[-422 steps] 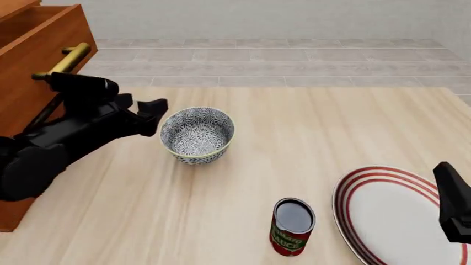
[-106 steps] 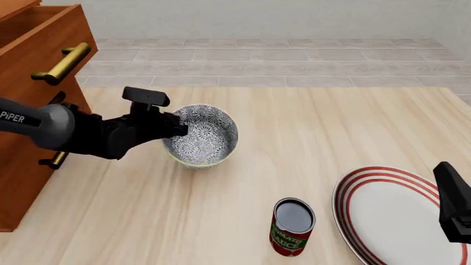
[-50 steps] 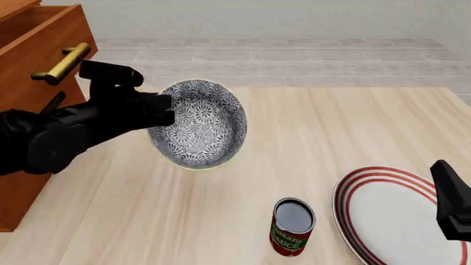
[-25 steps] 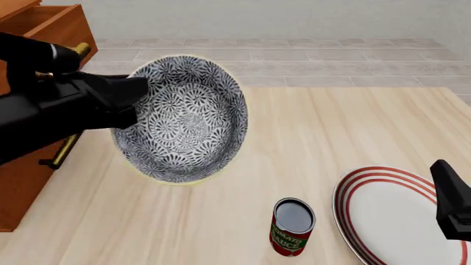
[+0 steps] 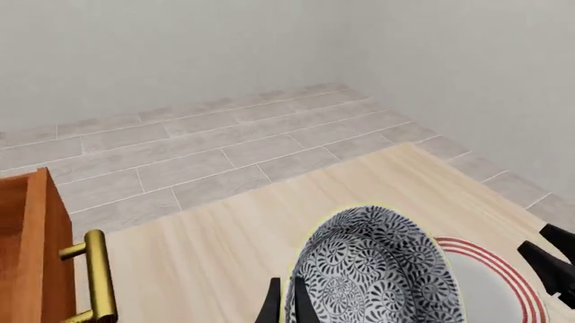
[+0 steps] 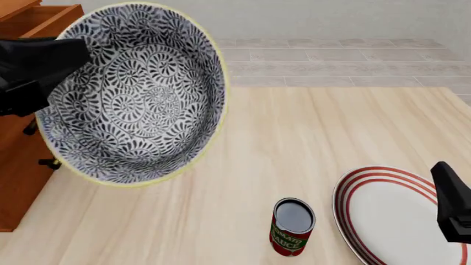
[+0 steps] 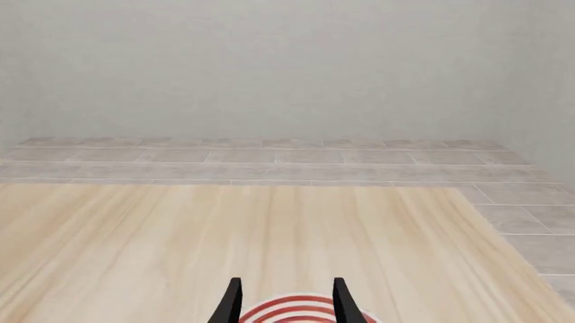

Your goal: Put the bowl on top of the cabinet.

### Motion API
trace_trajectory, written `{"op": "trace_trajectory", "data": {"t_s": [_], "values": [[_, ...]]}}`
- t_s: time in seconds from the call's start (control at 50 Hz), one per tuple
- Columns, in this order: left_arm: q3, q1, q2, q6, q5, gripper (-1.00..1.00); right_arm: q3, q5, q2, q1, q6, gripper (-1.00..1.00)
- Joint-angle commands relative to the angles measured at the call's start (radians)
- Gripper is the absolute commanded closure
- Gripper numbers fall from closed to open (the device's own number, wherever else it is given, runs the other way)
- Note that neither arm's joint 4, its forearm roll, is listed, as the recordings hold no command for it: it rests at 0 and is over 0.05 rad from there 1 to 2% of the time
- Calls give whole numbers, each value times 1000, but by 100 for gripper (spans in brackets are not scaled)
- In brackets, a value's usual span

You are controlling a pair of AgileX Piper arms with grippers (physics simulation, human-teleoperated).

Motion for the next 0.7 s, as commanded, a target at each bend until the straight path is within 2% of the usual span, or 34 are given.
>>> {"op": "trace_trajectory", "data": {"t_s": [0.02,0.28,0.34,0.44,0.52,0.62,0.7], "values": [[-57,-2,-94,3,84,100,0,3,-3,0,0,-100],[-141,37,-150,-50,163,100,0,3,-3,0,0,-100],[-152,50,-155,-118,174,100,0,3,-3,0,0,-100],[-172,130,-167,-178,169,100,0,3,-3,0,0,-100],[-180,170,-171,-190,165,100,0,3,-3,0,0,-100],[-210,159,-186,-188,197,100,0,3,-3,0,0,-100],[-236,192,-192,-206,206,100,0,3,-3,0,0,-100]]}}
